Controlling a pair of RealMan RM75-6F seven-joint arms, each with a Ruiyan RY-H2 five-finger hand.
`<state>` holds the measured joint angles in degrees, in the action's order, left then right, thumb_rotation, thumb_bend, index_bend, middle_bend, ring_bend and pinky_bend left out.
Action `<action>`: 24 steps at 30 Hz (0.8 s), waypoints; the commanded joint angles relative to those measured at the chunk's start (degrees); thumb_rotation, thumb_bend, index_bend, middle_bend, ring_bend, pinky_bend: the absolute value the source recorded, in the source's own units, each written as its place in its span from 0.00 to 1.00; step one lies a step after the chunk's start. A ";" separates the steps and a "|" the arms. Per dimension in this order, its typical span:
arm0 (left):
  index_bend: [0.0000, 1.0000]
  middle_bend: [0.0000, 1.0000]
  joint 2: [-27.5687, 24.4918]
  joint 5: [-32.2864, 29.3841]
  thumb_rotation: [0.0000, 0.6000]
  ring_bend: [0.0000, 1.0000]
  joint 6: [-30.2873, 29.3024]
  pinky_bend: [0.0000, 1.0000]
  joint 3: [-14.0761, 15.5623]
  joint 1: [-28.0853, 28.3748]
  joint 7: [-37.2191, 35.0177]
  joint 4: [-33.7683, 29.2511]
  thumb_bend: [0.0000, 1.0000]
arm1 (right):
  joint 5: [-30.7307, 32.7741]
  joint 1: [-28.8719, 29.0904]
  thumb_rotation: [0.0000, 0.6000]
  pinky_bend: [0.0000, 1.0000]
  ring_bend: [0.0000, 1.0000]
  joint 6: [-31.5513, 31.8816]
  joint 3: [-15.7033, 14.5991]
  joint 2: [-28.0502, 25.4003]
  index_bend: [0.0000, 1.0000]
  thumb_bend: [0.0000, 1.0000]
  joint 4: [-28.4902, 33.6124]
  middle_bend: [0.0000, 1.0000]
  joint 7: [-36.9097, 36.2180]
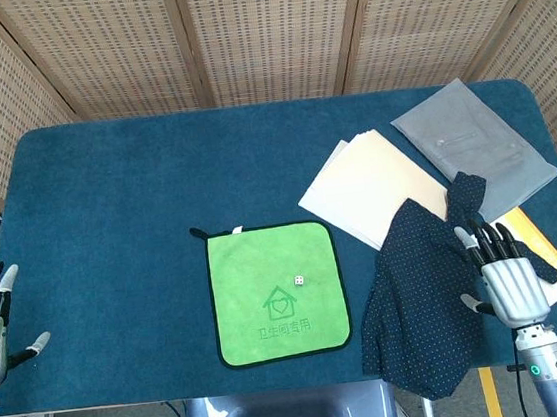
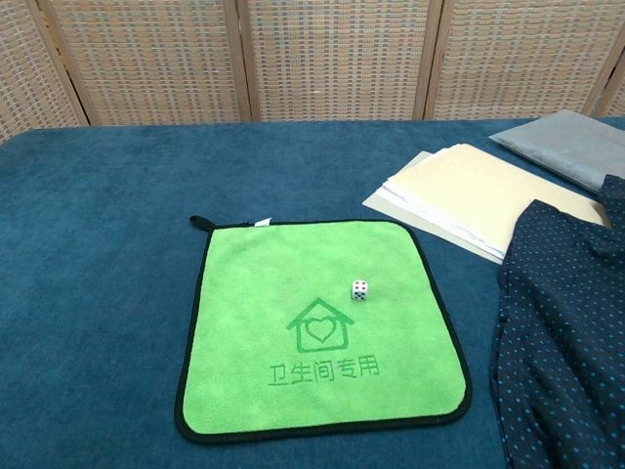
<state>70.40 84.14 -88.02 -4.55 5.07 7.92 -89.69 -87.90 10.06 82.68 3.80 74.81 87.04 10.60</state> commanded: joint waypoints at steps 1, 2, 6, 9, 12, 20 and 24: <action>0.00 0.00 0.00 -0.06 1.00 0.00 0.06 0.00 -0.04 0.03 -0.02 0.02 0.00 | -0.08 0.02 1.00 0.00 0.00 0.01 -0.04 -0.01 0.00 0.29 0.06 0.00 0.00; 0.00 0.00 0.00 -0.03 1.00 0.00 0.03 0.00 -0.05 0.04 0.00 -0.01 0.00 | -0.13 0.02 1.00 0.00 0.00 0.05 -0.04 -0.02 0.00 0.29 0.09 0.00 -0.02; 0.00 0.00 -0.07 0.19 1.00 0.00 -0.25 0.00 -0.04 -0.03 0.14 -0.21 0.00 | -0.27 -0.10 1.00 0.00 0.00 0.36 -0.05 -0.12 0.00 0.29 0.10 0.00 -0.23; 0.00 0.00 -0.07 0.28 1.00 0.00 -0.46 0.00 -0.03 -0.10 0.27 -0.29 0.00 | -0.23 -0.19 1.00 0.00 0.00 0.48 -0.04 -0.26 0.00 0.29 0.27 0.00 -0.47; 0.00 0.00 -0.10 0.26 1.00 0.00 -0.44 0.00 -0.07 -0.07 0.29 -0.32 0.00 | -0.56 -0.17 1.00 0.00 0.00 0.75 -0.01 -0.36 0.00 0.29 0.41 0.00 -0.51; 0.00 0.00 -0.08 -0.07 1.00 0.00 -0.07 0.00 -0.09 -0.04 -0.13 -0.06 0.00 | -0.25 0.11 1.00 0.00 0.00 0.48 0.37 -0.21 0.00 0.29 0.35 0.00 -0.55; 0.00 0.00 -0.16 -0.42 1.00 0.00 0.11 0.00 -0.20 -0.04 -0.33 -0.06 0.00 | 0.30 1.18 1.00 0.00 0.00 -0.97 1.00 0.35 0.00 0.29 0.51 0.00 -0.92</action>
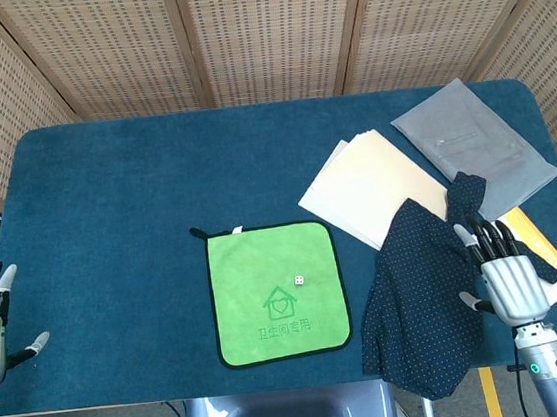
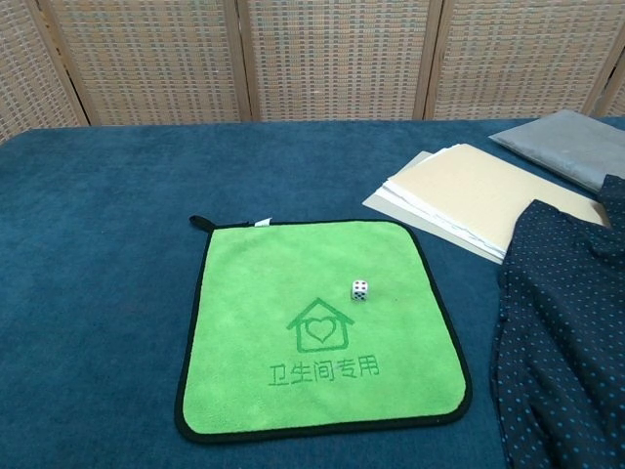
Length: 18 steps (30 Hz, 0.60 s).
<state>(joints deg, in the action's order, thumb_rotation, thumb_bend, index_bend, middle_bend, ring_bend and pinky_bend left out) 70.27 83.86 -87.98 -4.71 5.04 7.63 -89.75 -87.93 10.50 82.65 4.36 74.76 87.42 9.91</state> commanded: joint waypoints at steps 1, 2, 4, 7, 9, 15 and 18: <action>0.00 0.00 -0.04 -0.24 1.00 0.00 0.12 0.00 -0.07 0.00 -0.02 -0.01 0.00 | 0.55 1.48 1.00 0.00 0.00 -1.91 0.79 0.72 0.00 0.29 0.37 0.00 -0.33; 0.00 0.00 -0.04 -0.28 1.00 0.00 0.18 0.00 -0.07 0.01 0.01 -0.03 0.00 | 0.85 2.22 1.00 0.00 0.00 -2.94 1.16 1.01 0.00 0.29 0.68 0.00 -0.25; 0.00 0.00 -0.01 -0.32 1.00 0.00 0.26 0.00 -0.10 0.08 0.17 -0.05 0.00 | 1.50 3.89 1.00 0.00 0.00 -4.96 2.10 1.65 0.00 0.29 1.59 0.00 0.66; 0.00 0.00 0.02 -0.47 1.00 0.00 0.47 0.00 -0.15 0.18 0.33 -0.09 0.00 | 3.26 7.32 1.00 0.00 0.00 -8.46 4.45 3.96 0.02 0.29 3.53 0.00 3.80; 0.00 0.00 0.04 -0.54 1.00 0.00 0.58 0.00 -0.15 0.21 0.30 -0.04 0.00 | 5.37 9.33 1.00 0.00 0.00 -10.87 5.95 5.87 0.06 0.29 4.57 0.00 5.16; 0.00 0.00 0.13 -0.77 1.00 0.00 0.90 0.00 -0.13 0.26 -0.14 0.38 0.00 | 12.59 13.82 1.00 0.00 0.00 -15.37 9.20 12.94 0.26 0.29 4.64 0.00 10.66; 0.00 0.00 0.17 -1.02 1.00 0.00 1.36 0.00 -0.15 0.41 -0.44 0.65 0.00 | 14.55 14.90 1.00 0.00 0.00 -15.42 9.51 16.70 0.34 0.31 3.65 0.00 12.56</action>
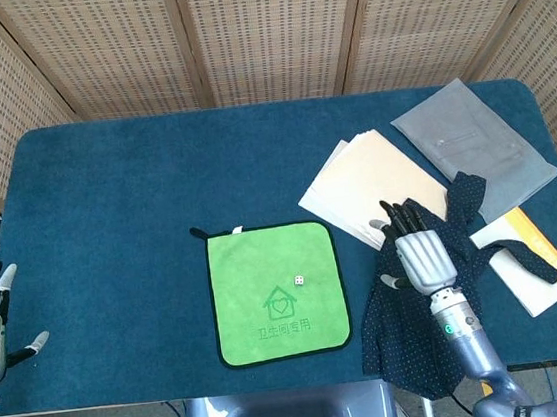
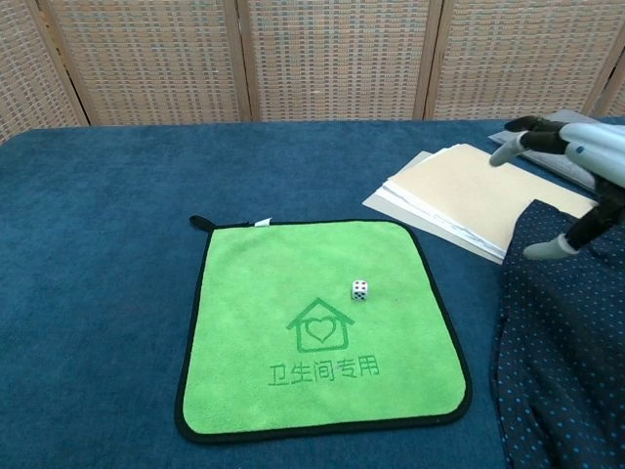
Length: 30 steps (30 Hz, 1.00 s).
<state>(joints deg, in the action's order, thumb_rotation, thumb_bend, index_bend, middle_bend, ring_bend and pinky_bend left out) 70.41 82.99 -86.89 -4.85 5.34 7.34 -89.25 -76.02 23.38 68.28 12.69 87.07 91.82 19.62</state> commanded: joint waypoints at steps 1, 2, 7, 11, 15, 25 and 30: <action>0.00 0.00 0.04 -0.22 1.00 0.00 0.45 0.00 -0.01 0.17 -0.23 0.21 0.00 | 3.19 2.29 1.00 0.00 0.00 -1.01 1.21 5.51 0.36 0.32 -1.16 0.00 3.40; 0.00 0.00 0.06 -0.26 1.00 0.00 0.67 0.00 0.00 0.26 -0.30 0.29 0.00 | 3.86 2.64 1.00 0.00 0.00 -0.89 1.26 6.92 0.38 0.33 -1.78 0.01 4.06; 0.00 0.00 0.17 -0.43 1.00 0.00 1.31 0.00 0.06 0.53 -0.44 0.37 0.00 | 5.32 3.86 1.00 0.00 0.00 -1.07 1.17 10.81 0.45 0.34 -4.57 0.05 4.93; 0.00 0.00 0.16 -0.55 1.00 0.00 1.56 0.00 0.05 0.63 -0.69 0.47 0.00 | 6.59 4.46 1.00 0.00 0.00 -2.01 0.99 12.55 0.46 0.35 -6.19 0.06 4.41; 0.00 0.00 0.10 -0.69 1.00 0.00 1.88 0.00 0.07 0.73 -0.87 0.56 0.00 | 7.58 5.52 1.00 0.00 0.00 -3.04 1.27 14.24 0.46 0.36 -7.65 0.06 4.31; 0.00 0.00 -0.15 -1.70 1.00 0.00 2.50 0.00 -0.29 0.84 -2.18 0.99 0.00 | 11.23 9.35 1.00 0.00 0.00 -6.63 2.70 18.64 0.46 0.37 -10.48 0.06 5.21; 0.00 0.00 -0.22 -2.81 1.00 0.00 3.45 0.00 -0.63 1.06 -3.14 1.59 0.00 | 12.81 10.90 1.00 0.00 0.00 -8.06 3.08 21.07 0.47 0.37 -13.16 0.07 4.63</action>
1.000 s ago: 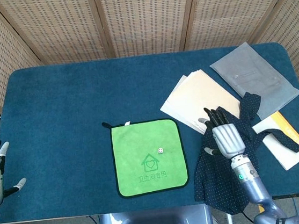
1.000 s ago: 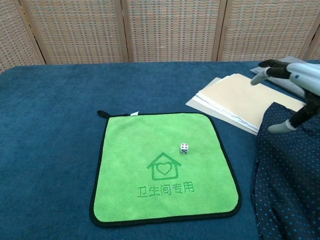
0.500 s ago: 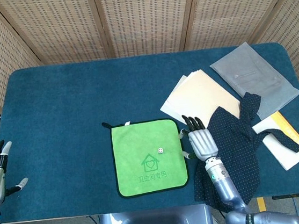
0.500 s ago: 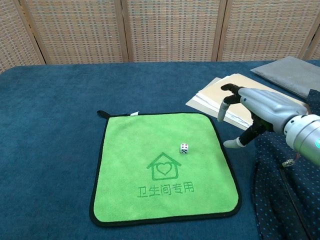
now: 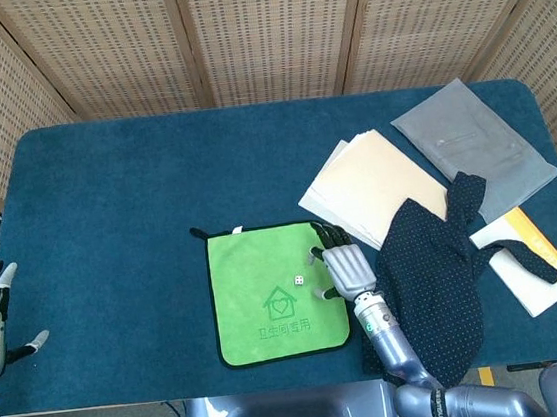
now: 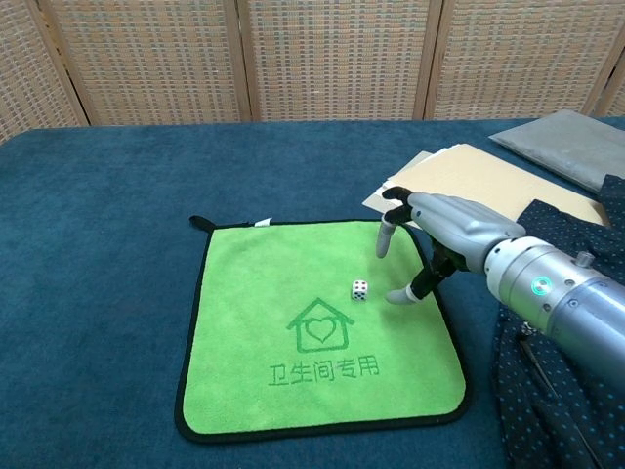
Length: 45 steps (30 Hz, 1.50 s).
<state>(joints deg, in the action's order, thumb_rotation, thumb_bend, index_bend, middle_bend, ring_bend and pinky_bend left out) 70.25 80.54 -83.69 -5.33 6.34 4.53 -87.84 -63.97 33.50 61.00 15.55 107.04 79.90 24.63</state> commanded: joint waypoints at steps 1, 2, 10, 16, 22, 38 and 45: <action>0.00 0.00 -0.08 -0.49 1.00 0.00 0.36 0.00 -0.21 0.10 -0.46 0.24 0.00 | 0.90 0.97 1.00 0.00 0.00 -0.97 0.21 1.42 0.47 0.37 -1.65 0.07 -0.53; 0.00 0.00 -0.10 -0.66 1.00 0.00 0.48 0.00 -0.27 0.13 -0.63 0.33 0.00 | 1.04 1.19 1.00 0.00 0.00 -1.15 0.18 1.84 0.48 0.37 -2.23 0.07 -0.72; 0.00 0.00 -0.18 -1.76 1.00 0.00 1.40 0.00 -0.56 0.34 -1.36 0.87 0.00 | 1.79 2.61 1.00 0.00 0.00 -2.21 0.35 4.10 0.50 0.38 -5.66 0.09 -2.46; 0.00 0.00 -0.28 -2.18 1.00 0.00 1.47 0.00 -0.72 0.35 -1.48 0.82 0.00 | 1.89 3.44 1.00 0.00 0.00 -2.50 0.52 4.65 0.52 0.38 -6.48 0.10 -2.86; 0.00 0.00 -0.26 -2.39 1.00 0.00 1.54 0.00 -0.77 0.38 -1.47 0.90 0.00 | 2.12 4.10 1.00 0.00 0.00 -2.74 0.79 4.83 0.54 0.40 -7.06 0.12 -3.23; 0.00 0.00 -0.18 -2.67 1.00 0.00 1.72 0.00 -0.79 0.51 -1.36 1.09 0.00 | 3.98 5.29 1.00 0.00 0.00 -4.17 0.69 4.91 0.54 0.49 -8.42 0.12 -3.00; 0.00 0.00 -0.21 -2.57 1.00 0.00 1.64 0.00 -0.78 0.52 -1.54 1.12 0.00 | 4.50 5.54 1.00 0.00 0.00 -4.19 0.32 4.79 0.56 0.54 -7.91 0.13 -2.40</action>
<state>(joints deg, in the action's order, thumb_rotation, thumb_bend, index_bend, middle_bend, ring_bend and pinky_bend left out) 70.05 77.92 -82.02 -6.12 6.86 3.00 -86.71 -59.49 39.01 56.78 15.88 111.85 71.95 22.21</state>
